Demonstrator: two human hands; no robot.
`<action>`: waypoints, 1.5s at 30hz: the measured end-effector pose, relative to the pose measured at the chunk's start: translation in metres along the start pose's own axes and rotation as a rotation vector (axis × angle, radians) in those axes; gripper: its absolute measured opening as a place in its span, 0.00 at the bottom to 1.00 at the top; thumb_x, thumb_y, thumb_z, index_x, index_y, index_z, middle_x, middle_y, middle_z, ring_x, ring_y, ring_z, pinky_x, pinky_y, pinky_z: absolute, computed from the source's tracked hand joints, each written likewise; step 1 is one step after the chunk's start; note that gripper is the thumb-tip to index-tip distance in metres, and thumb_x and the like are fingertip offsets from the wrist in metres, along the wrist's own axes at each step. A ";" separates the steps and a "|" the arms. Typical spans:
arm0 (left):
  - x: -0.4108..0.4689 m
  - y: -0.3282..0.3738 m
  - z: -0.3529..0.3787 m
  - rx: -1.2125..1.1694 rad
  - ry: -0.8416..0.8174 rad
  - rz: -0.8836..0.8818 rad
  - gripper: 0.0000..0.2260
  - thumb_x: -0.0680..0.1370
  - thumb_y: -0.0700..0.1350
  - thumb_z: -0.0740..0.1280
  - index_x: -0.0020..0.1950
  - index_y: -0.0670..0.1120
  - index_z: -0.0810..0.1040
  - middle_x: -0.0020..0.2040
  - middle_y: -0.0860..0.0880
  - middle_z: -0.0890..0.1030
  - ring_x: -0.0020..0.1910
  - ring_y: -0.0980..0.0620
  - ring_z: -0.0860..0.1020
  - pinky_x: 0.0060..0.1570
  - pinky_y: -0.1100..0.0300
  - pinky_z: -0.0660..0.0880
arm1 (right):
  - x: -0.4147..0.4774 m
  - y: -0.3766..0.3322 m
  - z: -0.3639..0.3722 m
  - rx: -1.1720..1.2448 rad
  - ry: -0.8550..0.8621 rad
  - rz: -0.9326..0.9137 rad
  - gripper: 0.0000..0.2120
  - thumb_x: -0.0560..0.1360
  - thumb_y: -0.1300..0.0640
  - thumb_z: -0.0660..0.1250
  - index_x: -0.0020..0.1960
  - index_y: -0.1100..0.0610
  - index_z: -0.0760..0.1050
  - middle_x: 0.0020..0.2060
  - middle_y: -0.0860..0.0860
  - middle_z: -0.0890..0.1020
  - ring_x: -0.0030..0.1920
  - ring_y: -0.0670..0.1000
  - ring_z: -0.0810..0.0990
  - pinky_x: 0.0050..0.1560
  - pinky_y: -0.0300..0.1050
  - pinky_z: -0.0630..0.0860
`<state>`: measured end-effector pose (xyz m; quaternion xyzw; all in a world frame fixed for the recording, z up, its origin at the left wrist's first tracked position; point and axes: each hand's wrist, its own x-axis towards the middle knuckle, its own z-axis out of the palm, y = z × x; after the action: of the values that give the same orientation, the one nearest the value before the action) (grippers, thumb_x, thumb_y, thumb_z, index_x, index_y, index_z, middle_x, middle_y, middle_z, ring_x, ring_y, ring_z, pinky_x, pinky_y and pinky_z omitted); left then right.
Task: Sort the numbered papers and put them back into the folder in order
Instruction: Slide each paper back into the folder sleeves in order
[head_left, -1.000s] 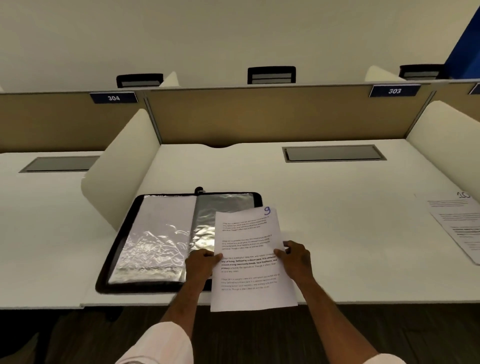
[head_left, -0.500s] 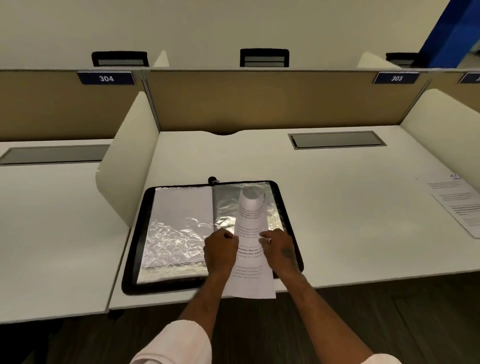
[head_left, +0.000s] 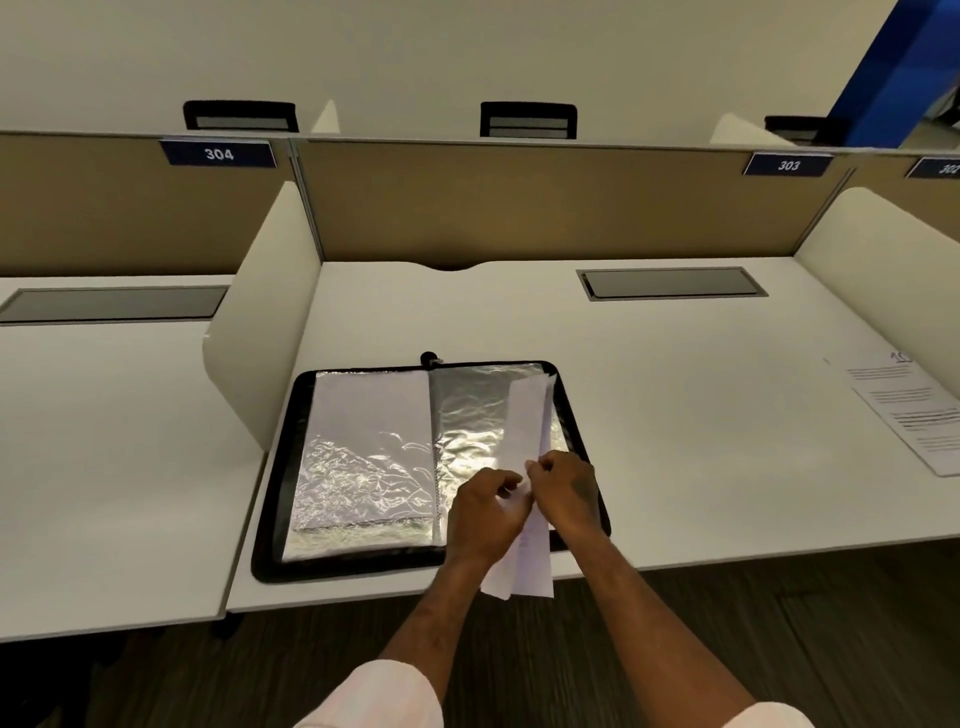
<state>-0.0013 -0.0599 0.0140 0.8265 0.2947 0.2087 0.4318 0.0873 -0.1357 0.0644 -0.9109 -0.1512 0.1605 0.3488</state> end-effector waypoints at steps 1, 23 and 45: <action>-0.001 -0.005 -0.001 -0.074 0.018 -0.048 0.16 0.74 0.57 0.71 0.56 0.49 0.82 0.51 0.54 0.81 0.49 0.58 0.79 0.49 0.60 0.76 | -0.002 0.000 -0.003 -0.022 0.005 -0.007 0.11 0.79 0.51 0.64 0.43 0.57 0.79 0.37 0.48 0.79 0.35 0.43 0.76 0.32 0.34 0.70; -0.030 -0.035 0.009 0.000 -0.200 -0.308 0.26 0.81 0.63 0.56 0.73 0.49 0.69 0.70 0.48 0.72 0.65 0.50 0.71 0.65 0.52 0.69 | -0.051 0.042 -0.009 -0.272 0.042 -0.108 0.12 0.81 0.50 0.60 0.52 0.58 0.76 0.48 0.53 0.80 0.45 0.49 0.80 0.47 0.40 0.78; -0.012 -0.087 0.003 0.706 -0.123 0.444 0.17 0.62 0.34 0.78 0.48 0.42 0.81 0.42 0.46 0.82 0.38 0.46 0.82 0.23 0.58 0.75 | -0.053 0.074 -0.021 -0.399 0.098 -0.255 0.11 0.80 0.54 0.62 0.54 0.62 0.77 0.50 0.57 0.80 0.47 0.55 0.81 0.48 0.42 0.74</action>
<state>-0.0351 -0.0300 -0.0618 0.9781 0.1365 0.1332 0.0834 0.0602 -0.2211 0.0388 -0.9420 -0.2765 0.0377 0.1862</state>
